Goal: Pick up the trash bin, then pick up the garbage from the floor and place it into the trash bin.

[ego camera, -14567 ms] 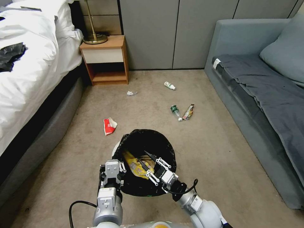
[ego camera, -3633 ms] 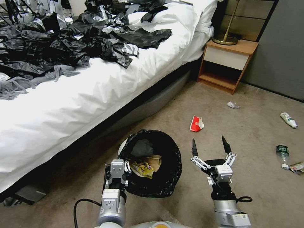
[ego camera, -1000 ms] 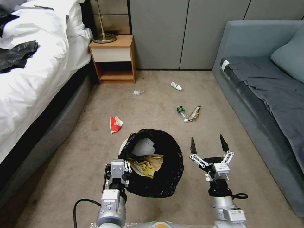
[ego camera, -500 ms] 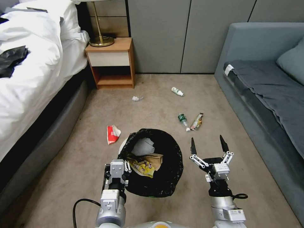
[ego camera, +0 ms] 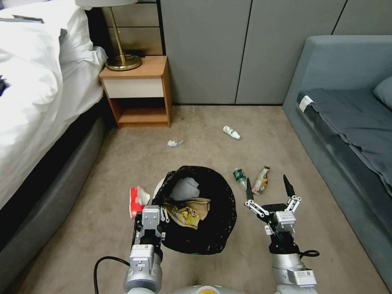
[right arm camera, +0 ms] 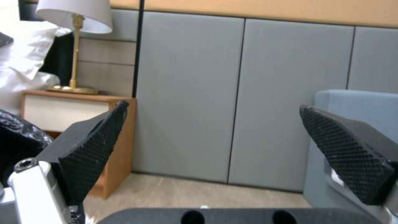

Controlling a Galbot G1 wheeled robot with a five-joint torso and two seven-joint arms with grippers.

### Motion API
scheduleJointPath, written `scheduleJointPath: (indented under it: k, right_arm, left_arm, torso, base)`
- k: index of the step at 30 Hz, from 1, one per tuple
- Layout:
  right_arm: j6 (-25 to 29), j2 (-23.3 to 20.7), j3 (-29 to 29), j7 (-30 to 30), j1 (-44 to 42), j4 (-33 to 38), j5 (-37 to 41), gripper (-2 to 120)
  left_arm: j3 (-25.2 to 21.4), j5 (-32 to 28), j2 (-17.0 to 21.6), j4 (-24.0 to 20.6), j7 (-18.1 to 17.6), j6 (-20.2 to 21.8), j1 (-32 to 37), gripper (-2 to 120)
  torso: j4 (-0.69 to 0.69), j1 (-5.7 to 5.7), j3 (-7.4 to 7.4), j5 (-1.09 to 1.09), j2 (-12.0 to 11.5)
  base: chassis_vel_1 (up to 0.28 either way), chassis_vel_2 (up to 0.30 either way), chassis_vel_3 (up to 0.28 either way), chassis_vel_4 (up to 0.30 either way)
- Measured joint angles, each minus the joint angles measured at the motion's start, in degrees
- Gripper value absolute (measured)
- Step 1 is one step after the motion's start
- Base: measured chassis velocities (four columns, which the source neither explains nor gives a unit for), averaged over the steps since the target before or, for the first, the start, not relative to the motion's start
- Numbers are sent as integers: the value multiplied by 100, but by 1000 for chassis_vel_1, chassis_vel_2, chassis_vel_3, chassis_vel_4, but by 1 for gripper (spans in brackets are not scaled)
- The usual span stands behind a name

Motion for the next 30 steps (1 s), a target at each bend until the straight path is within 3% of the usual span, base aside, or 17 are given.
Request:
scheduleJointPath:
  k: [9, 19, 24, 27, 28, 30]
  right_arm:
    - [156, 20, 4, -101, 84, -17, 15, 100]
    - [182, -33, 65, -126, 206, -34, -22, 100]
    - [-316, -183, 70, -158, 304, -47, 59, 100]
    - [-1172, -320, 41, -259, 458, -120, 383, 100]
    - [-1172, -320, 41, -259, 458, -120, 383, 100]
    - [-1852, -423, -51, -299, 662, -276, 601, 100]
  left_arm:
    - [-6, 0, 0, 0, 2, -3, 0, 2]
    - [-4, 1, -4, 4, 1, -2, -11, 2]
    - [-9, 1, -5, 8, 1, -2, -15, 2]
    - [-11, 2, -10, 11, 1, -2, -7, 2]
    - [-11, 2, -10, 11, 1, -2, -7, 2]
    - [-19, 3, -11, 12, 4, -2, -1, 2]
  torso:
    - [0, 1, 1, 0, 0]
    - [-1, 0, -1, 1, 0]
    - [0, 0, -1, 1, 0]
    - [-1, 0, -1, 0, 0]
    - [-1, 0, -1, 0, 0]
    - [0, 0, -1, 1, 0]
  base:
    - [-196, 198, 210, -200]
    - [8, -14, -10, 7]
    - [0, 0, 0, 0]
    - [0, 0, 0, 0]
    - [0, 0, 0, 0]
    - [0, 0, 0, 0]
